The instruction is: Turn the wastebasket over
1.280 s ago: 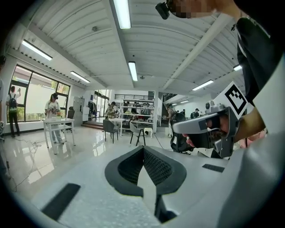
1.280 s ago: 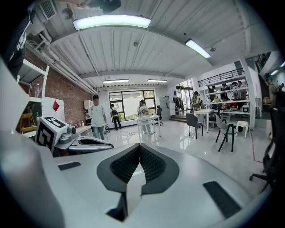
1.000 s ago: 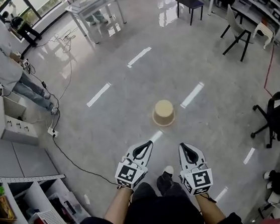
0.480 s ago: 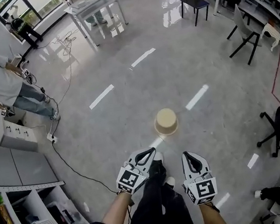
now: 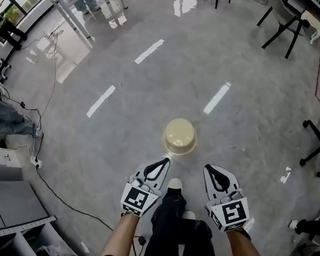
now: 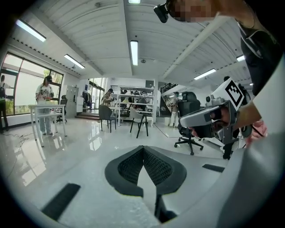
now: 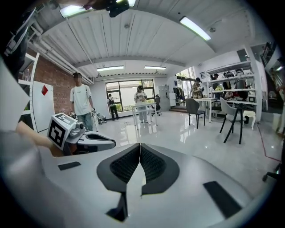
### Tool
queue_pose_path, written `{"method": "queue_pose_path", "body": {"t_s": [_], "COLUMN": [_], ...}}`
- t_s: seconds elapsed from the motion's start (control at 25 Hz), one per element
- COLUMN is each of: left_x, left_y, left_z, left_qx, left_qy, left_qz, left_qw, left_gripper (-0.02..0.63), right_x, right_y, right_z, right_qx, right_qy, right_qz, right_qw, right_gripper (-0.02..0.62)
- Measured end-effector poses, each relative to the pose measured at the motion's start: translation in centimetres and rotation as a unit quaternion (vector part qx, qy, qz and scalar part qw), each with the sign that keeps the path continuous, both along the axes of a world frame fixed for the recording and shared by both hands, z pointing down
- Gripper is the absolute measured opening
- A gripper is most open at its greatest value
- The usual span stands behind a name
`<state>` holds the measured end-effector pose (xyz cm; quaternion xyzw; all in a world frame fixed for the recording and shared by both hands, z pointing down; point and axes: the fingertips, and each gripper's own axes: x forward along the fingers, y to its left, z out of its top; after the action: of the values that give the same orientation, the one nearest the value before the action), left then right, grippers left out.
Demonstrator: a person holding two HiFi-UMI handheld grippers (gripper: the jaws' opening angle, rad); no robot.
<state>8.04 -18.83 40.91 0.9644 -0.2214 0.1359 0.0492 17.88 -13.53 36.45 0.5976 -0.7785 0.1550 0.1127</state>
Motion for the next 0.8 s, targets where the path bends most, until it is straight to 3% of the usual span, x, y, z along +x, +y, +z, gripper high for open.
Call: {"method": "queue_pose_path", "body": {"t_s": [0.24, 0.4, 0.6, 0.8], "left_x": [0.3, 0.6, 1.0, 1.2], "left_y": [-5.8, -9.3, -11.9, -13.4], "left_z": [13.9, 22.4, 30.5, 34.9], "left_qx": [-0.009, 0.002, 0.016, 0.028], "left_qy": [0.018, 0.007, 0.005, 0.0], "left_qz": [-0.019, -0.02, -0.025, -0.041], "left_qw": [0.9996, 0.9998, 0.9996, 0.9988], "left_gripper": [0.006, 0.006, 0.006, 0.006], "right_x": [1.3, 1.7, 2.8, 3.9], "right_y": [-4.3, -7.3, -10.0, -11.7], "right_z": [15.4, 24.0, 31.4, 36.4], "right_qx": [0.0, 0.013, 0.033, 0.026], "right_qy": [0.004, 0.017, 0.04, 0.032], "right_qz": [-0.006, -0.021, -0.019, -0.015], "right_qw": [1.0, 1.0, 0.998, 0.999], "right_gripper": [0.012, 0.011, 0.011, 0.012]}}
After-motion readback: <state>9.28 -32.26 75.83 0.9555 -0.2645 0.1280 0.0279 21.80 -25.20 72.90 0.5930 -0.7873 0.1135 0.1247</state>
